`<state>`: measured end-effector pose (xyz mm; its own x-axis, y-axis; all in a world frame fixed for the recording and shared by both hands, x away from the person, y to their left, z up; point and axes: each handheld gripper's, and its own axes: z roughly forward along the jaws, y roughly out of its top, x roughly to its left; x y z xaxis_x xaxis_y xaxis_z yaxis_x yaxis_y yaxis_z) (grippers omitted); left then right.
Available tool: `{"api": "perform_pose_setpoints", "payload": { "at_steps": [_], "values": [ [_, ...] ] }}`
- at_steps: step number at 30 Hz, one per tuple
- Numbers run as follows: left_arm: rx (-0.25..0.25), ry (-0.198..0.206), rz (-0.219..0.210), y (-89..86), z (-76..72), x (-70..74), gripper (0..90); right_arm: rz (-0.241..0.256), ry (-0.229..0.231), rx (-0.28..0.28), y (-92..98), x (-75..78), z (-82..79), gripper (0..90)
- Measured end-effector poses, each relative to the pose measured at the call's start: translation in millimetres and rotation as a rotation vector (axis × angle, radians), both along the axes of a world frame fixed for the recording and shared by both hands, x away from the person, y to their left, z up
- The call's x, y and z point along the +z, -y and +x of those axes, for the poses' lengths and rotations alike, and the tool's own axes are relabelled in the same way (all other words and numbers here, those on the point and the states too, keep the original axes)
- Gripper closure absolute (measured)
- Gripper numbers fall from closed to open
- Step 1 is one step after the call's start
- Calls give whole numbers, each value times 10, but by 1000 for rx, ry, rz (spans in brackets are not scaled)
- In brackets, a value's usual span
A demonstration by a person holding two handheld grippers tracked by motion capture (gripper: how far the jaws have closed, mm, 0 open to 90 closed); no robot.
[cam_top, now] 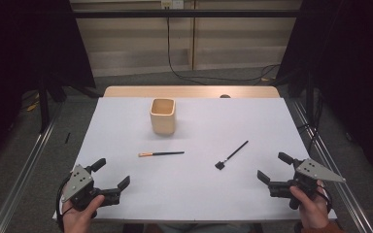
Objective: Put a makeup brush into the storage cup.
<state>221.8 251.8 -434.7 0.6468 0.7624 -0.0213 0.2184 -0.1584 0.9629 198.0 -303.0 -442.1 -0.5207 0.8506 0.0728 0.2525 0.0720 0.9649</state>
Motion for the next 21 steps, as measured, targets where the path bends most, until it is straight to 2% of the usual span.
{"api": "perform_pose_setpoints", "payload": {
  "at_steps": [1, 4, 12, 17, 21],
  "values": [
    [2, -1, 3, 6, -2, 1, 17, 20, -5, 3, 11, -6, 12, 0],
    [7, -4, 0, 4, 0, 1, 16, 9, 0, -3, 13, -8, 18, 0],
    [3, -13, 6, 2, -9, 7, 28, 34, -16, 19, 11, -16, 5, 0],
    [11, -13, 0, 4, -9, 23, 23, 32, -9, 19, 11, -7, -17, 0],
    [-4, -13, -11, 11, -9, 42, 21, 18, -1, 23, -3, 4, -37, 0]
  ]
}}
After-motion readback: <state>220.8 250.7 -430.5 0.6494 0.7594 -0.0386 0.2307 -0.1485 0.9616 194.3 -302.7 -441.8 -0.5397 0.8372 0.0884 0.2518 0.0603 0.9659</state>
